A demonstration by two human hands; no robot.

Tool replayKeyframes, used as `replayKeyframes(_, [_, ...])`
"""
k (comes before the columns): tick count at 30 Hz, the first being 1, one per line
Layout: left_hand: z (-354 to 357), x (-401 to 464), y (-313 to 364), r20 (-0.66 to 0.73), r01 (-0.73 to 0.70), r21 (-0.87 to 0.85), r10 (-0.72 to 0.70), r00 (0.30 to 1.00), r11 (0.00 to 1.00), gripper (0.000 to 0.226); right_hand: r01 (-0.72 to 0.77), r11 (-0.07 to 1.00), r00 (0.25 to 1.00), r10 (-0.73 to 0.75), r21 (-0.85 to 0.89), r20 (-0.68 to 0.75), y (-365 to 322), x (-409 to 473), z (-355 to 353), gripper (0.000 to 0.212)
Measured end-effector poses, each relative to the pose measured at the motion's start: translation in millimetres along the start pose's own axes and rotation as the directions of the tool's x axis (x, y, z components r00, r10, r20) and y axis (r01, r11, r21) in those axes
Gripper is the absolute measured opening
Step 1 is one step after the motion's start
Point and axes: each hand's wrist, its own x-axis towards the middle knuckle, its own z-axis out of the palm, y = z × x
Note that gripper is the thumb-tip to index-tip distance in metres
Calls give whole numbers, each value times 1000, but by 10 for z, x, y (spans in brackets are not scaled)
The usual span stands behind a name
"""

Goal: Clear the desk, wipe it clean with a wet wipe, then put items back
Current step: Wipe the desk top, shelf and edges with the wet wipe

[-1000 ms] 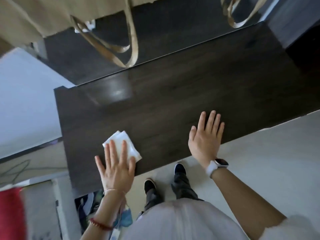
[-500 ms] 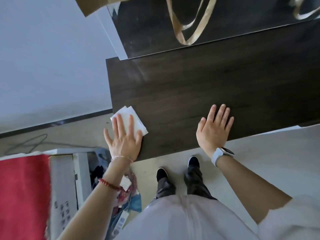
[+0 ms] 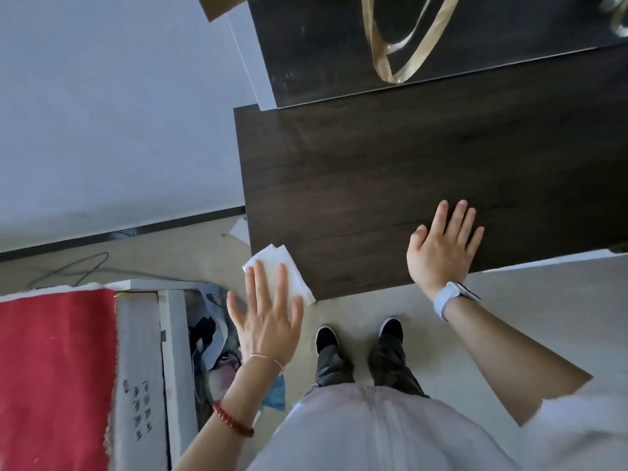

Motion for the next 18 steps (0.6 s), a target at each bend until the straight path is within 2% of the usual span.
replayKeyframes(4, [40,-24,122,-29,33,17,-32,999,999,61,47,997,999,-47,57,6,68,3,-36,56])
replayKeyframes(7, [65,12,382,-53,-65,91,70,996,994,61,147,983,988,-151,108,27,238,4,-87,53])
replayKeyframes(11, [70,159,941,-18,-170,64,171,985,983,63,287,924,953,-303,253,23,612,130,-211,44])
replayKeyframes(18, [166,456,2162,-15,-275,135,280,960,952,65,186,956,981,-193,229,9,1731,719,-418,42])
